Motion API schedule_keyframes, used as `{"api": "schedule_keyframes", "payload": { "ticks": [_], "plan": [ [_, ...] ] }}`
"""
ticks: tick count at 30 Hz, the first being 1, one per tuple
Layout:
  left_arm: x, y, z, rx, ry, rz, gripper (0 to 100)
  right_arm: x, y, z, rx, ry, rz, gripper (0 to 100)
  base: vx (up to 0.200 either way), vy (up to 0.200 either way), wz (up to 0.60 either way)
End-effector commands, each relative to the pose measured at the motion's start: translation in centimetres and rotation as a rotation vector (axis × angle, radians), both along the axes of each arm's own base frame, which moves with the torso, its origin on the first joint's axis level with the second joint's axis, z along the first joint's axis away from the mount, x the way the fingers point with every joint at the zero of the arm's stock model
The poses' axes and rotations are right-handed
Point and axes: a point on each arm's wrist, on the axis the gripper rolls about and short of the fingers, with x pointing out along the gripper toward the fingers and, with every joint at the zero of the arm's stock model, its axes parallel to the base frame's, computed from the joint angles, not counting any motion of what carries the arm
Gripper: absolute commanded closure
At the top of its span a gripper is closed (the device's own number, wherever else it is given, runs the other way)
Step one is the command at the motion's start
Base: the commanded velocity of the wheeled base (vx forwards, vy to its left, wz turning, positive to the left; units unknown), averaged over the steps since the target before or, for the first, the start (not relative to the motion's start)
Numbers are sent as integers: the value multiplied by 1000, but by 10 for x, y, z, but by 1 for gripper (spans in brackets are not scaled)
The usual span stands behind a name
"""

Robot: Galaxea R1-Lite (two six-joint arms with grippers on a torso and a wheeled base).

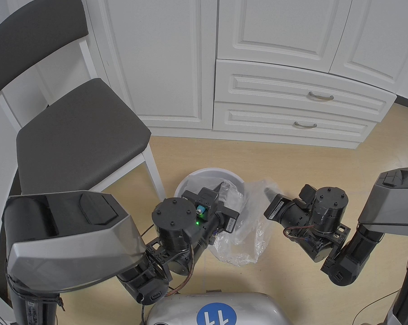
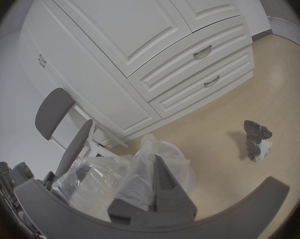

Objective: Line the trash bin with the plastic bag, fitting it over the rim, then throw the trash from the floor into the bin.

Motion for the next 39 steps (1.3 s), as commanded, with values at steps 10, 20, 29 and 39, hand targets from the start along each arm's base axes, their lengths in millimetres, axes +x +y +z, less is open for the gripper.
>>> {"api": "schedule_keyframes", "payload": {
  "ticks": [10,20,29,39],
  "plan": [
    [85,45,-15,-85,13,136,100,7,3,2,39,-23,-6,100,0,0,0],
    [79,10,-41,-181,175,50,100,5,2,14,60,-52,-9,100,0,0,0],
    [76,-10,-53,-263,286,19,100,-4,1,34,84,-102,2,100,0,0,0],
    [115,8,-66,-324,324,102,100,1,4,21,74,-69,0,100,0,0,0]
  ]
}}
